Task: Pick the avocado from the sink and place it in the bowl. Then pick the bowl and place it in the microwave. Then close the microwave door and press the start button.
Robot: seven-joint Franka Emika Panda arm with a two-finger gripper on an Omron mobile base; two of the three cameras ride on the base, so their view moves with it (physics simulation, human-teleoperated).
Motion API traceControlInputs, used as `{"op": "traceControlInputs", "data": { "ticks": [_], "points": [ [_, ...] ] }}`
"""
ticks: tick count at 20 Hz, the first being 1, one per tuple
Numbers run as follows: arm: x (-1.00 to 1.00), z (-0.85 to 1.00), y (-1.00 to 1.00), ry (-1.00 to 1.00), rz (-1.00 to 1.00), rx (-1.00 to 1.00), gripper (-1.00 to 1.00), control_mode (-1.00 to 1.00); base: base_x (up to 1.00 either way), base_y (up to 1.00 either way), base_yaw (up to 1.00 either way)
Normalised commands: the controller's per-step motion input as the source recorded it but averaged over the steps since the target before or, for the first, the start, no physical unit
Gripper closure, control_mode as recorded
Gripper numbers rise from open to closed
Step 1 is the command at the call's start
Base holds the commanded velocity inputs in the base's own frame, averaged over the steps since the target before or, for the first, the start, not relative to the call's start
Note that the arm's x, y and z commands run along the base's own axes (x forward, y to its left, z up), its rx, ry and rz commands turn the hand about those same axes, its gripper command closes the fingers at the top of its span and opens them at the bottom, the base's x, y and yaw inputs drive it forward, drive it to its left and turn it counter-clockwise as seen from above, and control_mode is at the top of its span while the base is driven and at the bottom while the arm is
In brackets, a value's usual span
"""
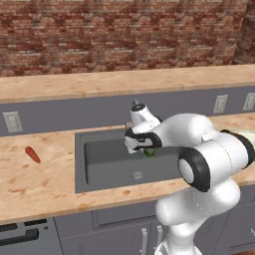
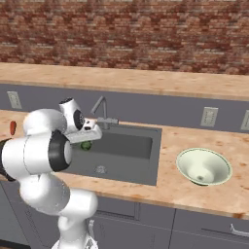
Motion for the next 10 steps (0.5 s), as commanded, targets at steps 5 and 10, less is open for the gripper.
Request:
{"op": "traceControlInputs", "data": {
  "ticks": [5, 10],
  "points": [
    [-0.8, 0.48, -0.75, 0.0, 0.02, -0.01, 1.0, -1.0, 0.0, 0.0, 0.0],
    [-0.67, 0.34, -0.98, 0.0, 0.0, 0.0, 1.0, -1.0, 0.0, 0.0, 0.0]
  ]
}}
